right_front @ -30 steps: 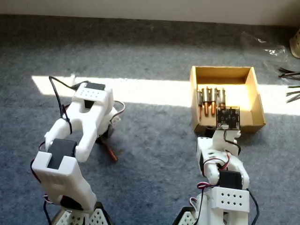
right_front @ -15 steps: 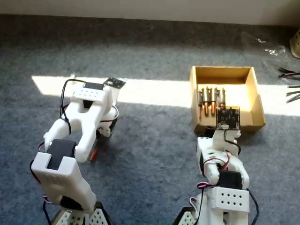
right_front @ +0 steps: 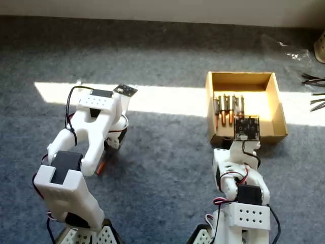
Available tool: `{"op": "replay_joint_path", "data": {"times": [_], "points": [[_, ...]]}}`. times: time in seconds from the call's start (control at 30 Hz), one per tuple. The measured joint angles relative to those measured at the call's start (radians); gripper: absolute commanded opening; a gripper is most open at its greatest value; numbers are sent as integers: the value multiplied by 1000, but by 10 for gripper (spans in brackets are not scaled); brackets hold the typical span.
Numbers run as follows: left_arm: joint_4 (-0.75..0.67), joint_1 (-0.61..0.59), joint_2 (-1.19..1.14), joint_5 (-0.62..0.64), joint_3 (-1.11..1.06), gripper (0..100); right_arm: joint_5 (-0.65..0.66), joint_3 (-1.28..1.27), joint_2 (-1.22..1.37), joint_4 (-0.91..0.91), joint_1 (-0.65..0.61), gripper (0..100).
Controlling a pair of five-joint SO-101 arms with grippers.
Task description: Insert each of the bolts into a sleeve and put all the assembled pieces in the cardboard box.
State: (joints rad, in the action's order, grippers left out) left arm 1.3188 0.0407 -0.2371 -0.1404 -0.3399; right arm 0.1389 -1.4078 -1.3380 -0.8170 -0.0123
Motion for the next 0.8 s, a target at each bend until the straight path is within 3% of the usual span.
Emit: {"op": "replay_joint_path", "data": {"times": [0.23,0.8], "points": [[-6,3,75,-2,51,4,29,0,0,-72,-157,4],[-2,2,563,-2,51,4,101,86,0,-71,-534,4]]}}
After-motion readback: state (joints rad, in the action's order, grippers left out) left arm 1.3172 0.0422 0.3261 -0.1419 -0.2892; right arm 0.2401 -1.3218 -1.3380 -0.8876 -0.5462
